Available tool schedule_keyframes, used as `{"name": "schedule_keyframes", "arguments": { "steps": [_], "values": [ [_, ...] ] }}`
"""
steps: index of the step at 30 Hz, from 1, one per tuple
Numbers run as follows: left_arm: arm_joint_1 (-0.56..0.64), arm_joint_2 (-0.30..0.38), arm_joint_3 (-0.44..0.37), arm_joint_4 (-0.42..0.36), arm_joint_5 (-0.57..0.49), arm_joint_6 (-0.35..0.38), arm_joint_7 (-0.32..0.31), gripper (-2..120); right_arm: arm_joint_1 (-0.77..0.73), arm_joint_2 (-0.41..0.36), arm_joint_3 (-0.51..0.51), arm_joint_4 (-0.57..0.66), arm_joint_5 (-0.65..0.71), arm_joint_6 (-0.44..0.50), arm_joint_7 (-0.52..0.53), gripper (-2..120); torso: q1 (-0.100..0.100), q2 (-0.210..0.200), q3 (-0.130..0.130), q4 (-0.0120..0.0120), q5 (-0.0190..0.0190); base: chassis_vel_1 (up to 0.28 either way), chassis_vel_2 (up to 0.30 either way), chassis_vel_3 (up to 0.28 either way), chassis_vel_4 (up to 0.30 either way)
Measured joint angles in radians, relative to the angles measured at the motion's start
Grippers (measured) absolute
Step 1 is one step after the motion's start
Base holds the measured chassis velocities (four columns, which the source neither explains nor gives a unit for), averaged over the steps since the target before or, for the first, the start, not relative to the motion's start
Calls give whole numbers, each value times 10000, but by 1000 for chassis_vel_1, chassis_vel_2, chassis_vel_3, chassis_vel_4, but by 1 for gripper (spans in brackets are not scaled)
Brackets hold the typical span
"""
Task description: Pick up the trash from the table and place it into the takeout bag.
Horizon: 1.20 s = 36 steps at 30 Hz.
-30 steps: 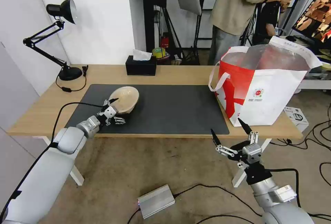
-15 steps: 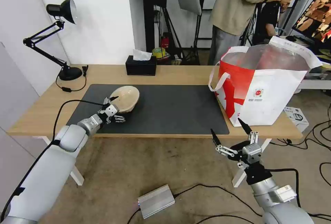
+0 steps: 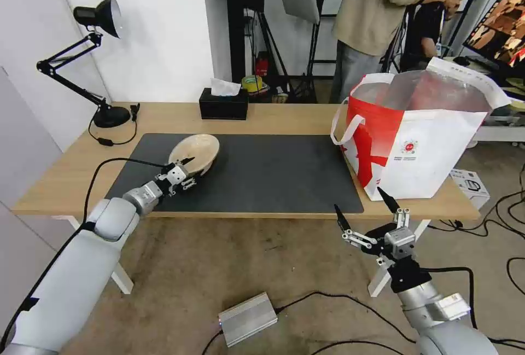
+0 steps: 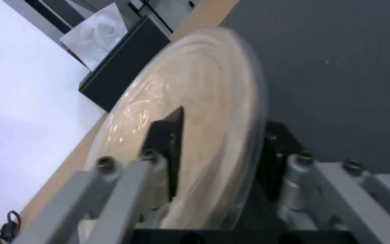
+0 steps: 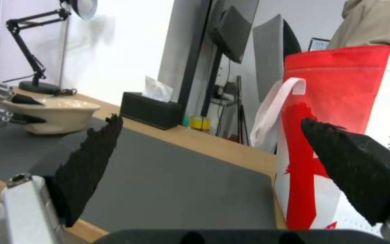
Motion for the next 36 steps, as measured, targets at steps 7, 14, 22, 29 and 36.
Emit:
{"name": "schedule_keyframes", "arguments": {
  "steps": [7,14,22,29,36],
  "values": [
    [31,46,1,-124,-5,21,20,3,0,0,0,0,0,0,0,100,0,0,0,0,0,0,0,0,0],
    [28,64,16,-174,-8,33,40,1,0,0,0,0,0,0,0,100,0,0,0,0,0,0,0,0,0],
    [3,132,13,-333,-45,38,56,1,0,0,0,0,0,0,0,100,0,0,0,0,-1,0,0,0,0],
    [-95,462,132,-797,-467,-16,55,1,0,0,0,0,0,0,0,100,-1,0,0,0,0,0,0,0,0],
    [-897,1146,850,-1386,-1230,-162,-8,1,0,0,0,0,0,0,0,100,-1,0,0,0,0,0,0,0,0]
  ]
}}
